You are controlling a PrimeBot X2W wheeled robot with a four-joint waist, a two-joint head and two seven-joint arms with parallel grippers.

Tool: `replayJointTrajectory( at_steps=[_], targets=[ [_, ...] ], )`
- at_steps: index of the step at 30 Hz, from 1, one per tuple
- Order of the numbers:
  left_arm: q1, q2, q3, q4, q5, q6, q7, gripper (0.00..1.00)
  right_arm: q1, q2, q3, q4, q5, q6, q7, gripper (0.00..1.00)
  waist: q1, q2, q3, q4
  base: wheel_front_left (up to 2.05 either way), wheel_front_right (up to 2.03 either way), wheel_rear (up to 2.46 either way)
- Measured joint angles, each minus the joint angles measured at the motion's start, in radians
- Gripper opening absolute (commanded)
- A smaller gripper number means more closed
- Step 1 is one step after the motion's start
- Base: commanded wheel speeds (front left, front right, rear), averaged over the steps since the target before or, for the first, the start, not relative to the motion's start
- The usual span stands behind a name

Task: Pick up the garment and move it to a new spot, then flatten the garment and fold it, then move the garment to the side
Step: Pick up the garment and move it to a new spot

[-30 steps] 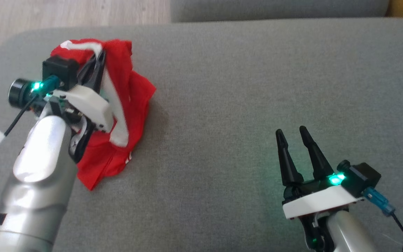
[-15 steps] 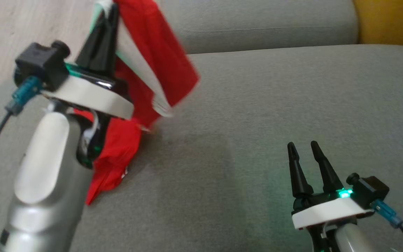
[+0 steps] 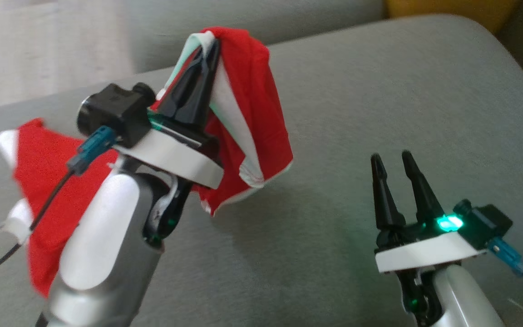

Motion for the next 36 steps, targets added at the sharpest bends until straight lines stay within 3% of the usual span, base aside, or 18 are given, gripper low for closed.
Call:
replayJointTrajectory(
  at_steps=[8, 9, 10, 13, 19, 26, 36],
  targets=[
    [-0.109, -0.042, -0.033, 0.122, 0.025, -0.002, -0.029, 0.0, -0.025, 0.0, 0.028, -0.038, 0.042, 0.0, 0.0, 1.0, 0.0001, 0.0, 0.064, -0.154, 0.0, 0.0, 0.0],
    [-0.133, -0.046, -0.037, 0.144, 0.037, -0.003, -0.05, 0.82, -0.025, 0.0, 0.029, -0.039, 0.045, 0.0, 0.0, 1.0, 0.0001, 0.0, 0.071, -0.17, 0.0, 0.0, 0.0],
    [-0.157, -0.05, -0.036, 0.169, 0.046, -0.003, -0.072, 1.0, -0.025, 0.0, 0.031, -0.041, 0.05, 0.0, 0.0, 1.0, 0.0001, 0.0, 0.078, -0.184, 0.0, 0.0, 0.0],
    [-0.24, -0.052, -0.033, 0.28, 0.076, -0.005, -0.132, 1.0, -0.025, 0.0, 0.036, -0.043, 0.054, 0.0, 0.0, 1.0, 0.0001, 0.0, 0.104, -0.223, 0.0, 0.0, 0.0],
    [-0.249, -0.039, -0.024, 0.354, 0.084, -0.005, -0.198, 1.0, -0.025, 0.0, 0.018, -0.046, 0.06, 0.0, 0.0, 1.0, 0.0001, 0.0, 0.112, -0.206, 0.0, 0.0, 0.0],
    [-0.186, 0.026, -0.008, 0.359, 0.102, 0.001, -0.276, 1.0, -0.022, 0.0, -0.026, -0.045, 0.041, 0.0, 0.0, 1.0, 0.0, 0.0, 0.096, -0.118, 0.0, 0.0, 0.0],
    [0.124, 0.087, 0.009, 0.257, 0.096, 0.062, -0.349, 1.0, 0.042, 0.0, -0.081, -0.014, -0.026, 0.0, 0.0, 1.0, -0.0001, 0.0, 0.031, 0.048, 0.0, 0.0, 0.0]
  ],
)
